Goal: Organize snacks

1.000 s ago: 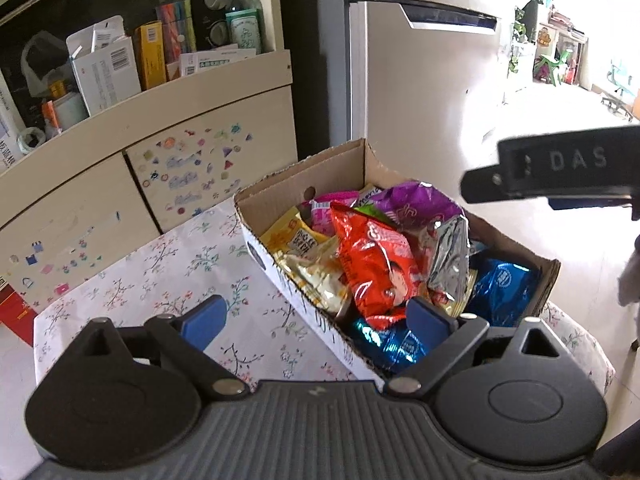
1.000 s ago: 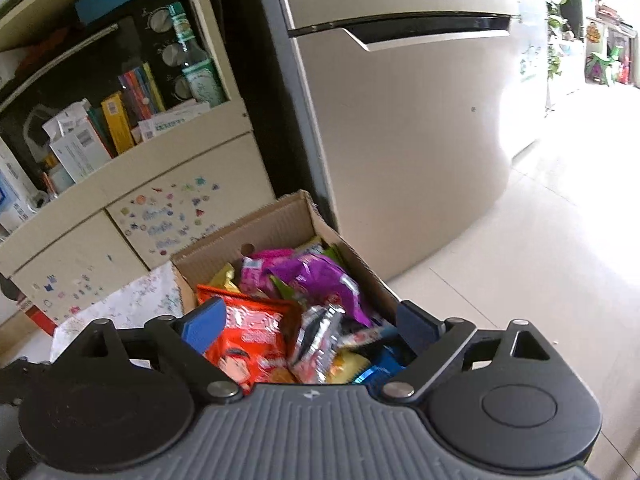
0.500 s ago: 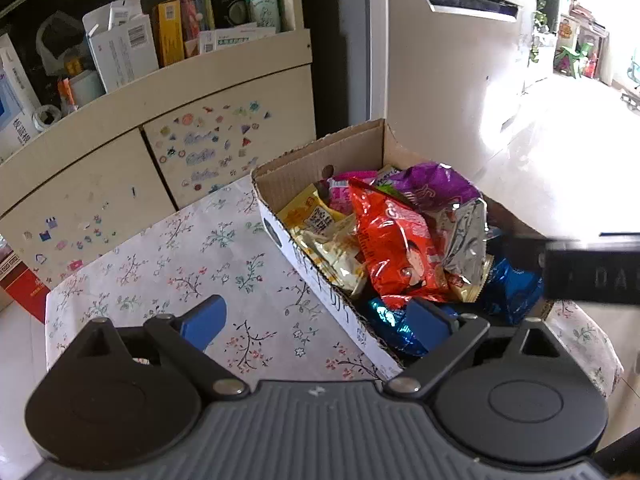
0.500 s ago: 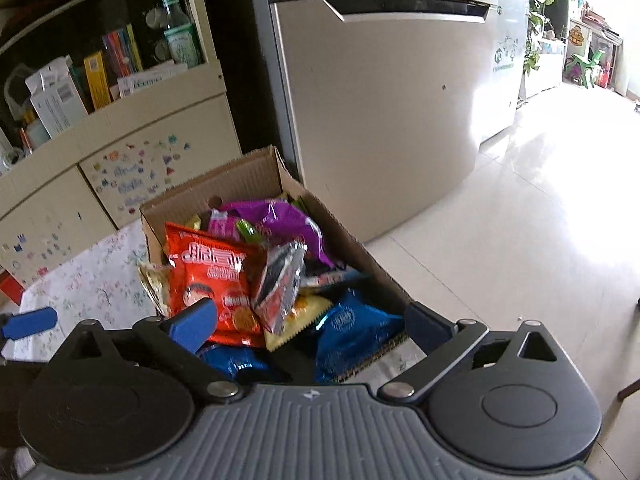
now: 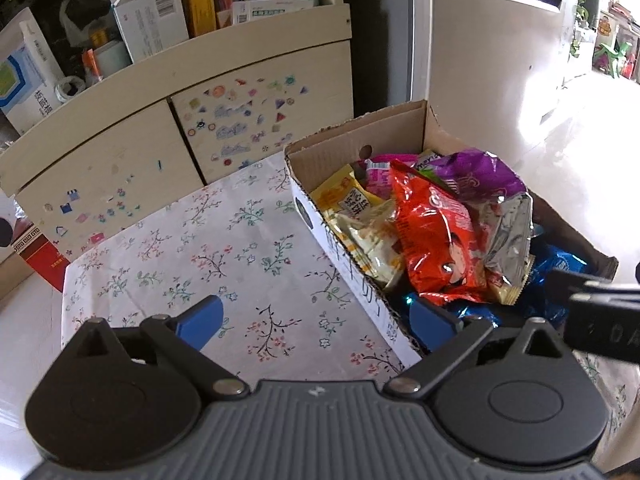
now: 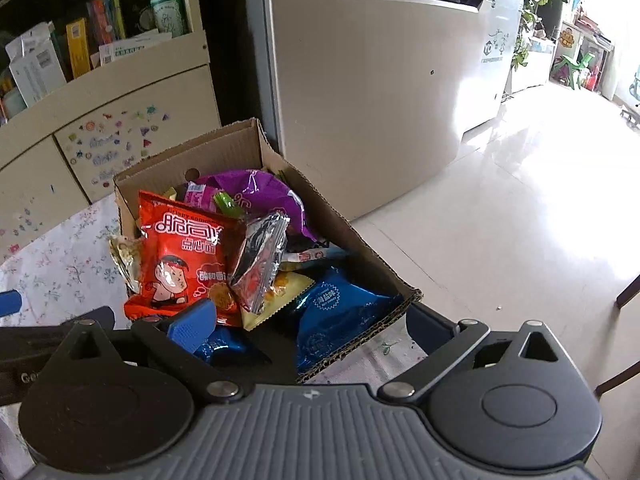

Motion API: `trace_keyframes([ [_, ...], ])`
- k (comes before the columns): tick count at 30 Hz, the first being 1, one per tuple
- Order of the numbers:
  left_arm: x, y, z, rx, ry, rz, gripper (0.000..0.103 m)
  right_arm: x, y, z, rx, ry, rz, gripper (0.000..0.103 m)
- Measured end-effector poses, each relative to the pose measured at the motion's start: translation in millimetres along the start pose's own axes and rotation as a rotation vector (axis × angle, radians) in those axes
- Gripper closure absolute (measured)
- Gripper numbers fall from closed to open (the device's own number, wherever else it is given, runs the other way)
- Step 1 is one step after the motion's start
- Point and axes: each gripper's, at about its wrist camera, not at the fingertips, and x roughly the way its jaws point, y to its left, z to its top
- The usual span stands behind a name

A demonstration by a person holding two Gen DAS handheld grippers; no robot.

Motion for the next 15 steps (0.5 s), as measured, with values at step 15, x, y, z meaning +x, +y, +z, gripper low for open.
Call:
trace_keyframes([
  [15,4.7,-4.7,1.2,0.011,0.010,0.048,0.003,4.3,5.2,0.5,-0.020,0.005,-0.027,0.000],
])
